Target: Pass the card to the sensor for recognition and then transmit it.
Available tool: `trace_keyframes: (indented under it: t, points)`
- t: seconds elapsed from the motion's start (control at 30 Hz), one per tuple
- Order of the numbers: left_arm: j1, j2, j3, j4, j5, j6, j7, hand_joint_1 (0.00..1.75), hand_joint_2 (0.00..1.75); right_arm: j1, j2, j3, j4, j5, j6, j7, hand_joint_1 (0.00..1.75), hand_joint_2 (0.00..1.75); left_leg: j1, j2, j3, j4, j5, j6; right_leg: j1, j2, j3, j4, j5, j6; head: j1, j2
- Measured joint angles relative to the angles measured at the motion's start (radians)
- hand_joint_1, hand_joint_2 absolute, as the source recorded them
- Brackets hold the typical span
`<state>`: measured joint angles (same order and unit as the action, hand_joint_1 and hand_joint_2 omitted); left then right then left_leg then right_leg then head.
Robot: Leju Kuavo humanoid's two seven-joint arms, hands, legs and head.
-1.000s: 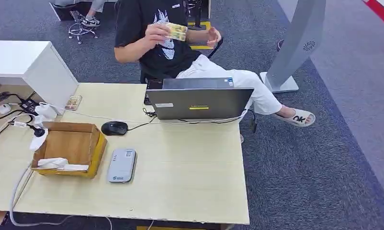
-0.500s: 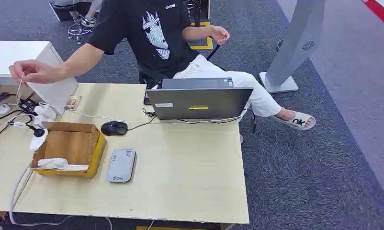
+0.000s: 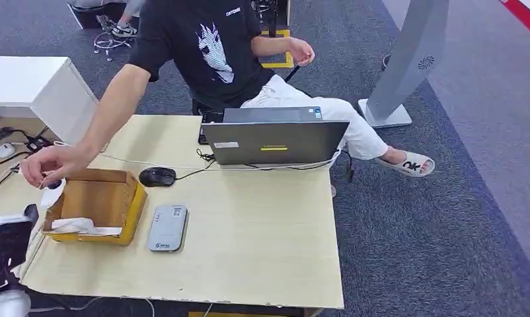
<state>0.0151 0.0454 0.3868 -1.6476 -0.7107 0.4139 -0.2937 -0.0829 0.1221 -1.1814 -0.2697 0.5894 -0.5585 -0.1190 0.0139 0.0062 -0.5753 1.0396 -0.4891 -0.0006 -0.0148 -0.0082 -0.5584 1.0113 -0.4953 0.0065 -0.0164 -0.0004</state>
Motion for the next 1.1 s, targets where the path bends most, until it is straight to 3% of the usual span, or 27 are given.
trace_keyframes:
  t: [0.07,0.1,0.13,0.17,1.1]
  points:
    - [0.001,0.0,-0.015,0.003,-0.013,-0.007,0.007,0.0,1.75,0.0,0.0,0.004,0.0,0.008,0.005,0.0,0.0,1.75,0.0,0.0,0.0,0.0,0.0,0.0,0.0,0.0,0.0,0.0,0.0,0.0,0.0,0.0]
    - [0.003,0.0,-0.022,0.004,-0.02,-0.009,0.007,0.44,1.75,0.0,0.0,0.006,0.0,0.011,0.006,0.003,0.0,1.75,0.0,0.0,0.0,0.0,0.0,0.0,0.0,0.0,0.0,0.0,0.0,0.0,0.0,0.0]
    - [0.004,0.001,-0.031,0.004,-0.028,-0.013,0.007,1.62,1.75,0.0,0.0,0.008,0.0,0.014,0.006,0.003,0.0,1.75,0.0,0.0,0.0,0.0,0.0,0.0,0.0,0.0,0.0,0.0,0.0,0.0,0.0,0.0]
    - [0.007,0.001,-0.036,0.004,-0.034,-0.017,0.007,1.75,1.75,0.0,0.0,0.009,0.0,0.017,0.006,0.003,0.0,1.75,0.0,0.0,0.0,0.0,0.0,0.0,0.0,0.0,0.0,0.0,0.0,0.0,0.0,0.0]
    - [0.052,0.007,-0.112,0.004,-0.033,-0.045,0.001,1.75,1.75,0.001,0.0,0.018,0.0,0.038,0.008,0.003,0.0,1.75,0.0,0.0,-0.001,0.0,0.0,0.0,0.0,0.0,-0.001,0.0,0.0,0.0,0.0,0.0]
